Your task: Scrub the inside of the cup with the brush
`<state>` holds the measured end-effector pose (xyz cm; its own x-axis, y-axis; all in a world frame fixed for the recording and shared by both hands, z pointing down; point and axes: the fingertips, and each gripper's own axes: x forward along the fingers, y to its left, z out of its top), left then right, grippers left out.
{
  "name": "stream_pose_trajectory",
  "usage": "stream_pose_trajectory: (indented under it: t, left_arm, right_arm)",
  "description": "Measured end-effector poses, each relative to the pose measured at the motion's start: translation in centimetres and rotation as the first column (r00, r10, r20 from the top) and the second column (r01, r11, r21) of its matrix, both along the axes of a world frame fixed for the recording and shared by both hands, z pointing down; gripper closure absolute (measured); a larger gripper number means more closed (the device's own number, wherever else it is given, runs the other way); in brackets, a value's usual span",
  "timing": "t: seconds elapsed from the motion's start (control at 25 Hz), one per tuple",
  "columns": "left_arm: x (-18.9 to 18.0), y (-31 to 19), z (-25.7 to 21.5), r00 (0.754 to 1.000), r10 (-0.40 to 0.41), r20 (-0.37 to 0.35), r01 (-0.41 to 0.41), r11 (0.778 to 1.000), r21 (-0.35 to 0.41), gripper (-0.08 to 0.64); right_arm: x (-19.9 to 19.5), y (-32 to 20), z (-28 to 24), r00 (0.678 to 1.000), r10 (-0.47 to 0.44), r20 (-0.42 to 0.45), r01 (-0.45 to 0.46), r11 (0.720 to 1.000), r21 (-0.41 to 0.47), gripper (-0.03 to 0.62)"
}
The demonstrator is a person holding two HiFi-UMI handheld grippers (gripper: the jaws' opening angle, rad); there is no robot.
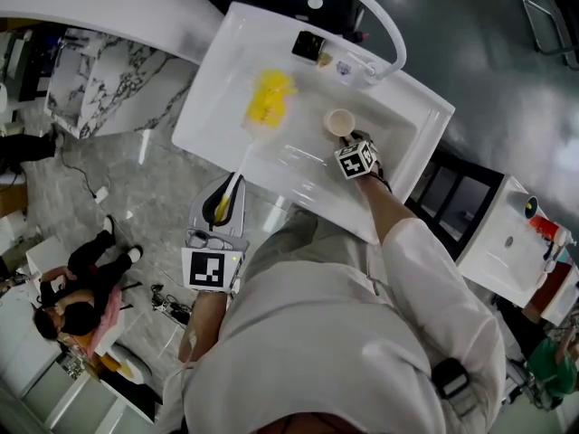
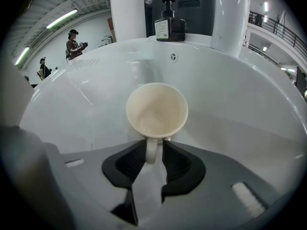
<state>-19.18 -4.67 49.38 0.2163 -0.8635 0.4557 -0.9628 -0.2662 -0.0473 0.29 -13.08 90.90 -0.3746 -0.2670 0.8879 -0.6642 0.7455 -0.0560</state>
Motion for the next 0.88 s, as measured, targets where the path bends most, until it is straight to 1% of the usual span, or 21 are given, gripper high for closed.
stream_pose_trajectory:
  t: [0.2,0.28,0.52,0.72,0.88]
  left_arm:
    - [0.1,0.3,0.4,1.000,0.007,0.010,-0.007,1.000,-0.015,0.517]
    - [0.0,0.5,0.6,1.000,0.010,0.012,-0.010,1.000,-0.024,0.517]
    - [0.3,1.4,1.3,1.000,0.027,0.003,-0.027,0.999,-0.041,0.517]
    - [1.2,1.3,1.2,0.999,0.050,-0.005,-0.050,0.998,-0.031,0.517]
    - [1.6,1.4,1.3,0.998,0.061,-0.004,-0.061,0.998,-0.030,0.517]
  right_arm:
    - [0.0,0.0,0.9,1.000,-0.004,0.011,0.004,1.000,-0.007,0.506]
    - [0.0,0.0,0.9,1.000,-0.016,0.013,0.016,1.000,0.006,0.541]
    - [-0.3,0.3,-0.6,0.998,-0.056,0.033,0.055,0.998,0.044,0.543]
    - [-0.5,0.5,-2.3,0.994,-0.090,0.067,0.085,0.993,0.076,0.541]
    - [-0.7,0.2,-3.5,0.990,-0.094,0.102,0.083,0.991,0.109,0.541]
